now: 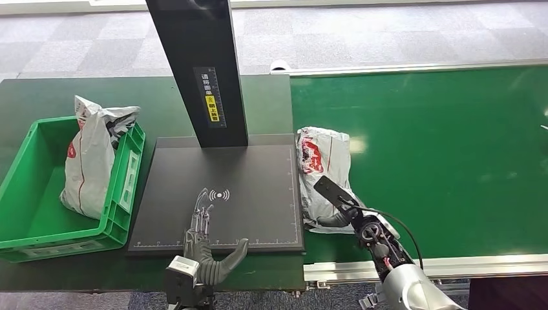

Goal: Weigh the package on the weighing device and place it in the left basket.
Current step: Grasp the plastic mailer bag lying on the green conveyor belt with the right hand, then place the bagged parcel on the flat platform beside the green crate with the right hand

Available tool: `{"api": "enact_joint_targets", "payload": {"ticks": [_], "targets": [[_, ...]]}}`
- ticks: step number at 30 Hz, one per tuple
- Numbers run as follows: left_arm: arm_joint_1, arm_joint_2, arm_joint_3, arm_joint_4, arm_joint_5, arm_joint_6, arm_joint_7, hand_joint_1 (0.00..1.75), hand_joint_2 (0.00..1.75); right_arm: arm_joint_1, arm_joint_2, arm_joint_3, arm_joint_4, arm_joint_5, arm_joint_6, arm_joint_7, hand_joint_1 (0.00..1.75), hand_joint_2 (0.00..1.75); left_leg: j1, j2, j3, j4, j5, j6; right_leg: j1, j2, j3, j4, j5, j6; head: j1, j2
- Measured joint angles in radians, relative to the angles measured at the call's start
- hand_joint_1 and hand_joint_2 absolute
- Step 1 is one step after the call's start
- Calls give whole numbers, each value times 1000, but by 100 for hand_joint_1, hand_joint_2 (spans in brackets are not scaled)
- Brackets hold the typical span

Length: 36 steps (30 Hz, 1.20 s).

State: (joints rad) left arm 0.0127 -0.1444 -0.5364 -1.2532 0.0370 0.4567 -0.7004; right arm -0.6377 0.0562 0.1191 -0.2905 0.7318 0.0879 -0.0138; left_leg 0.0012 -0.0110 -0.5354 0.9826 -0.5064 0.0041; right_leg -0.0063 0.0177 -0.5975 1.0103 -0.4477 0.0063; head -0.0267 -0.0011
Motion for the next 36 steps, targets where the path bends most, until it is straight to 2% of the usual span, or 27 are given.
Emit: {"api": "enact_joint_targets", "payload": {"ticks": [1, 2, 6, 12, 14, 18, 24, 26, 29, 33, 36], "targets": [[-2, -1, 0, 3, 0, -2, 0, 0, 175, -1, 2, 0, 2, -4, 7, 13, 167, 175, 0, 0, 0, 0, 0, 0, 0, 0, 0, 0, 0, 0, 0, 0], [-4, -1, 0, 5, 0, -3, 0, 0, 175, -2, 4, -2, 3, -10, 17, 34, 174, 175, 0, 0, 1, 0, 0, 0, 0, 0, 1, 0, 0, 0, 0, 0], [-15, -7, 2, 16, -3, -8, 0, 0, 175, -5, 11, -21, 7, -46, 39, 122, 175, 175, 0, 0, 7, 0, -1, 0, 0, 0, 7, 0, -2, 0, 0, 0], [-23, -12, 6, 28, -9, -16, 0, 0, 175, 0, 13, -63, 10, -79, 25, 135, 175, 175, 0, -1, 17, 0, -4, 0, 0, 0, 17, -1, -5, 1, 0, 0], [-23, -13, 8, 30, -9, -16, 0, 0, 175, 9, 13, -77, 10, -88, -7, 110, 175, 175, 0, -1, 17, 0, -4, 0, 0, 0, 18, -1, -5, 1, 0, 0], [-19, -12, 11, 33, -8, 1, 0, 0, 175, 24, 13, -105, 10, -110, -76, 7, 175, 175, 0, -1, 15, 0, -4, 0, 0, -1, 17, 0, -5, 1, 0, 0], [-7, -9, 14, 33, -7, 22, 0, 0, 175, 35, 13, -134, -5, -134, -136, -118, 175, 175, 0, -1, 9, 0, -4, 0, 0, -1, 11, 0, -5, 1, 0, 0], [-1, -7, 15, 33, -7, 26, 0, 0, 175, 40, 13, -140, -25, -145, -191, -175, 175, 175, 0, -1, 7, 0, -3, 1, 0, -1, 9, 0, -4, 1, 0, 0], [7, -2, 15, 33, -6, 27, 0, 0, 175, 56, 12, -149, -115, -169, -311, -261, 175, 175, 0, -1, 5, 0, -3, 0, 0, -1, 6, 0, -4, 1, 0, 0], [23, 8, 17, 25, -4, 26, 0, 0, 175, 152, 1, -145, -445, -189, -396, -223, 175, 175, 0, -3, 4, 0, -3, 0, 0, -3, 5, 0, -5, 1, 0, 0], [36, 14, 19, 13, 5, 27, 0, 0, 175, 223, -7, -136, -668, -189, -417, -201, 175, 175, 0, -2, 3, 0, -4, 0, 0, -2, 4, 0, -5, 1, 0, 0]]}}
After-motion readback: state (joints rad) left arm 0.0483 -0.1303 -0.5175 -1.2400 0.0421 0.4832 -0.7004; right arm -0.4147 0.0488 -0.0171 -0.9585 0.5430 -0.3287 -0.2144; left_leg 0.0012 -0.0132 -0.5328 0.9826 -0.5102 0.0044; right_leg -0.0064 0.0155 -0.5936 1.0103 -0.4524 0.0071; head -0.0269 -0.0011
